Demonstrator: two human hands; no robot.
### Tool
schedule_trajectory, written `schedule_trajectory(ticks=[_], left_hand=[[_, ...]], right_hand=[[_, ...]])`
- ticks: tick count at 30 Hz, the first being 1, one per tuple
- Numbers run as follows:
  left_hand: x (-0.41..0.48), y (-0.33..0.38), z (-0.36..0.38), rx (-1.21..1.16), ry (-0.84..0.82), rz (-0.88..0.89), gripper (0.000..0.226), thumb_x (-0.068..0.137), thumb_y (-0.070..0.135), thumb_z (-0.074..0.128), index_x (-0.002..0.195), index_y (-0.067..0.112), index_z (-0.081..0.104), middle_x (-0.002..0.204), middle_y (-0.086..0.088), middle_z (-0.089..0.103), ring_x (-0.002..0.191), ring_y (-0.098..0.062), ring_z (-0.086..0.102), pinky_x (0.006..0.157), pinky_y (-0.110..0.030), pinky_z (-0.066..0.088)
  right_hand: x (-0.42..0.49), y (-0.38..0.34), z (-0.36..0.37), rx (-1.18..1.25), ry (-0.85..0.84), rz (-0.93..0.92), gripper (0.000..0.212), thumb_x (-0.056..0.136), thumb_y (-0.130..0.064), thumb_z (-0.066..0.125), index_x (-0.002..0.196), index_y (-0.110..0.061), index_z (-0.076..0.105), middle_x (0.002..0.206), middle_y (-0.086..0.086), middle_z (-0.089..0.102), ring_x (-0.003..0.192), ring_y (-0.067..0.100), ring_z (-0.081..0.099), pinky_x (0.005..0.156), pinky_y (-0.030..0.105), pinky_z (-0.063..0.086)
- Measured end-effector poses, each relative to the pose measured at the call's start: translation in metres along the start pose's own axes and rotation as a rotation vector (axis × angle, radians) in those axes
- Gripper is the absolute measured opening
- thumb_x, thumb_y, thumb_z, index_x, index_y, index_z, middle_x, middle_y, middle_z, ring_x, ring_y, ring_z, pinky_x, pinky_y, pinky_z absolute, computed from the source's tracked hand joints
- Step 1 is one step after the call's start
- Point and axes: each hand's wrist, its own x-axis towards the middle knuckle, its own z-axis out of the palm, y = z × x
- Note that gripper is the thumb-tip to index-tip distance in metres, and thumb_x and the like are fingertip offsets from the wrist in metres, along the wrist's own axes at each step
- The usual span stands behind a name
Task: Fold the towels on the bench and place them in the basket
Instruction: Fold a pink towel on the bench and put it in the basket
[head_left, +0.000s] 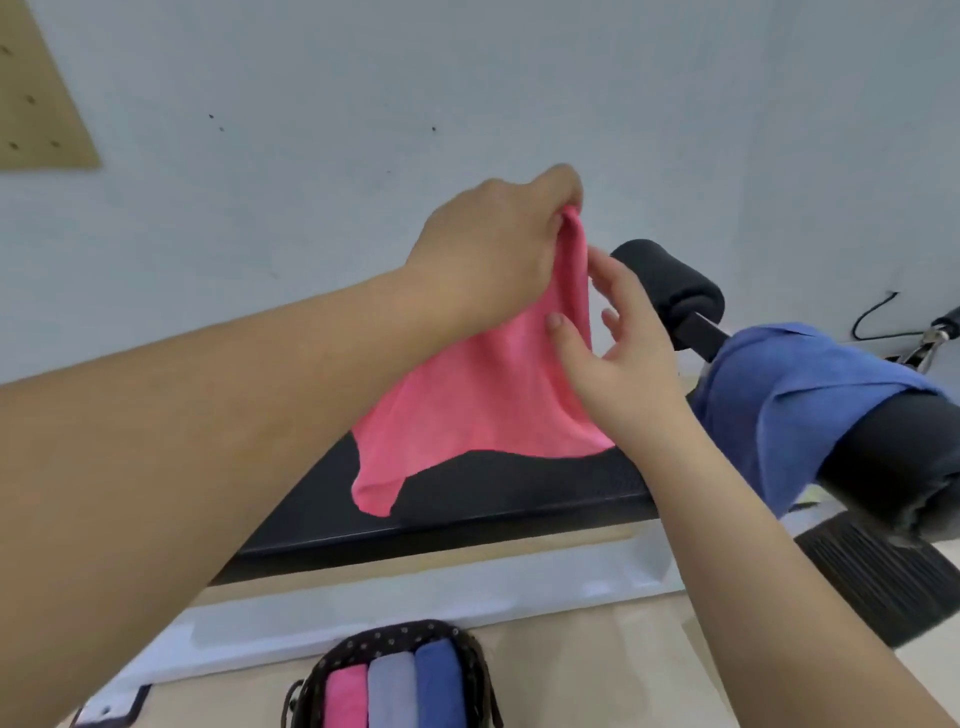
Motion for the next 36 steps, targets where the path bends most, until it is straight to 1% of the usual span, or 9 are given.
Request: schedule_trajectory(ticks=[2, 5, 9, 12, 16, 19, 23, 28, 36], left_hand=[[-0.018, -0.009, -0.020, 0.001, -0.116, 0.083, 0.030, 0.097, 0.029, 0.034, 0.113, 0.030, 0.059, 0.084, 0.002, 0.069, 0.074, -0.027, 0.062, 0.070, -0.046, 0.054], [-0.047, -0.027, -0.041, 0.115, -0.197, 0.135, 0.029, 0.099, 0.032, 0.036, 0.117, 0.031, 0.058, 0.091, 0.002, 0.070, 0.080, -0.027, 0.061, 0.071, -0.044, 0.052], [-0.083, -0.062, -0.056, 0.063, -0.115, 0.024, 0.019, 0.102, 0.037, 0.048, 0.106, 0.025, 0.062, 0.072, 0.012, 0.059, 0.070, -0.018, 0.057, 0.066, -0.040, 0.050], [-0.105, -0.089, -0.058, 0.009, -0.076, -0.076, 0.037, 0.100, 0.045, 0.055, 0.077, 0.017, 0.058, 0.060, 0.007, 0.050, 0.058, -0.013, 0.049, 0.056, -0.035, 0.040], [-0.131, -0.111, -0.056, -0.093, -0.115, -0.189, 0.050, 0.099, 0.047, 0.058, 0.066, 0.011, 0.051, 0.055, 0.001, 0.045, 0.053, -0.016, 0.041, 0.055, -0.036, 0.036], [-0.151, -0.119, -0.053, -0.103, -0.173, -0.255, 0.050, 0.099, 0.044, 0.059, 0.064, 0.010, 0.048, 0.054, 0.002, 0.042, 0.052, -0.013, 0.038, 0.053, -0.031, 0.032], [-0.167, -0.128, -0.051, -0.133, -0.230, -0.286, 0.047, 0.098, 0.039, 0.062, 0.063, 0.011, 0.047, 0.054, 0.003, 0.040, 0.051, -0.012, 0.036, 0.049, -0.026, 0.029], [-0.178, -0.133, -0.061, -0.189, -0.368, -0.303, 0.011, 0.084, 0.019, 0.060, 0.073, 0.018, 0.064, 0.063, -0.002, 0.057, 0.056, -0.010, 0.046, 0.056, -0.028, 0.041], [-0.201, -0.164, -0.067, 0.107, -0.567, -0.391, 0.014, 0.075, 0.024, 0.048, 0.071, 0.013, 0.057, 0.061, 0.000, 0.053, 0.057, -0.018, 0.045, 0.051, -0.029, 0.035]], right_hand=[[-0.005, -0.014, 0.015, 0.124, -0.076, 0.051, 0.040, 0.096, -0.013, 0.068, 0.133, -0.023, 0.060, 0.128, -0.011, 0.067, 0.122, 0.001, 0.060, 0.102, 0.019, 0.047], [-0.013, -0.037, 0.033, 0.424, -0.230, 0.221, 0.023, 0.095, -0.013, 0.073, 0.117, -0.009, 0.070, 0.113, 0.012, 0.076, 0.110, 0.026, 0.072, 0.096, 0.043, 0.058], [-0.017, -0.040, 0.051, 0.626, -0.442, 0.461, 0.041, 0.089, -0.020, 0.075, 0.121, 0.004, 0.067, 0.124, 0.026, 0.070, 0.110, 0.037, 0.069, 0.099, 0.051, 0.051], [-0.027, -0.040, 0.069, 0.918, -0.588, 0.628, 0.042, 0.090, -0.012, 0.067, 0.129, 0.004, 0.066, 0.134, 0.029, 0.063, 0.122, 0.039, 0.062, 0.113, 0.052, 0.045], [-0.040, -0.034, 0.098, 1.130, -0.796, 0.742, 0.048, 0.079, -0.012, 0.075, 0.125, -0.001, 0.071, 0.124, 0.023, 0.067, 0.115, 0.035, 0.065, 0.106, 0.048, 0.052], [-0.039, -0.025, 0.112, 0.939, -0.831, 0.742, 0.045, 0.086, -0.013, 0.073, 0.127, 0.003, 0.066, 0.124, 0.022, 0.068, 0.113, 0.034, 0.066, 0.105, 0.047, 0.052], [-0.034, -0.006, 0.112, 0.632, -0.705, 0.646, 0.023, 0.073, -0.006, 0.082, 0.090, -0.010, 0.067, 0.086, 0.007, 0.071, 0.079, 0.021, 0.068, 0.068, 0.027, 0.055], [-0.027, -0.001, 0.099, 0.419, -0.728, 0.442, 0.030, 0.074, 0.010, 0.082, 0.097, -0.006, 0.071, 0.089, 0.012, 0.074, 0.081, 0.022, 0.071, 0.073, 0.027, 0.058], [-0.029, 0.011, 0.075, -0.106, -0.858, 0.377, 0.004, 0.085, -0.014, 0.081, 0.088, -0.016, 0.079, 0.091, 0.009, 0.078, 0.077, 0.011, 0.070, 0.076, 0.029, 0.054]])
